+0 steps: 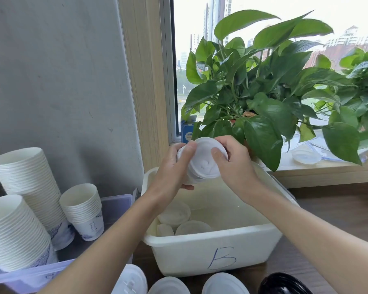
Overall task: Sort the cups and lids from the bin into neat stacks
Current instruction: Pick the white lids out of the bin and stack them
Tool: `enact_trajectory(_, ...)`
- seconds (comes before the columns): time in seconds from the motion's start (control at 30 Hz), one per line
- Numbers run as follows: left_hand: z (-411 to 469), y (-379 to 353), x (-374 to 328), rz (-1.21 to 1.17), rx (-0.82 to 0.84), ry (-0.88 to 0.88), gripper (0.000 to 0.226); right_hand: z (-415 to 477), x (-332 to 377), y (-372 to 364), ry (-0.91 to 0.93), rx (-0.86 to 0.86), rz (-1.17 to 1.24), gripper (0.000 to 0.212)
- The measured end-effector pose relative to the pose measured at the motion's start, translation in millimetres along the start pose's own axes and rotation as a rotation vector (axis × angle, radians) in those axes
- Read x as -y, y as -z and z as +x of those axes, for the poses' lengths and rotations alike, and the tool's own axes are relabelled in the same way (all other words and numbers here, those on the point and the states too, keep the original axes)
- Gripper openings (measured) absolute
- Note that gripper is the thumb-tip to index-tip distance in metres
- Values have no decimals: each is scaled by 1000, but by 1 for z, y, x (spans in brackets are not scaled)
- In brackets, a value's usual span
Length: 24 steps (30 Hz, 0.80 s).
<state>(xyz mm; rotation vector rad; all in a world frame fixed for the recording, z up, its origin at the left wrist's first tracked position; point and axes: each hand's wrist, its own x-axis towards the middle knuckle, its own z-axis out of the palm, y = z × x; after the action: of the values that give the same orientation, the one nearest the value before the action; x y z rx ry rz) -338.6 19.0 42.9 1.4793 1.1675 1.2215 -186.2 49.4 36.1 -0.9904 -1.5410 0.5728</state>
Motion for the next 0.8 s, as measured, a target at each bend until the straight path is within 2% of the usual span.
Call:
enact_trajectory(0.23, 0, -3, 7, 118, 13, -79, 53, 1, -4, 2, 13, 7, 33, 14)
enact_trajectory(0.33, -1, -2, 10, 153, 24, -117, 58, -1, -5, 1, 16, 82, 22, 12)
enact_trajectory(0.47, -1, -3, 11, 187, 50, -129, 78, -5, -4, 0, -19, 201, 59, 17)
enact_trajectory(0.6, -3, -4, 9, 222, 44, -130, 73, -5, -2, 0, -8, 229, 80, 24)
enact_trajectory(0.7, -2, -2, 11, 296, 20, -153, 70, -4, 3, 0, -33, 195, 131, 27)
enact_trajectory(0.8, -4, -4, 11, 291, 43, -190, 69, -4, 6, 1, -77, 143, 161, 39)
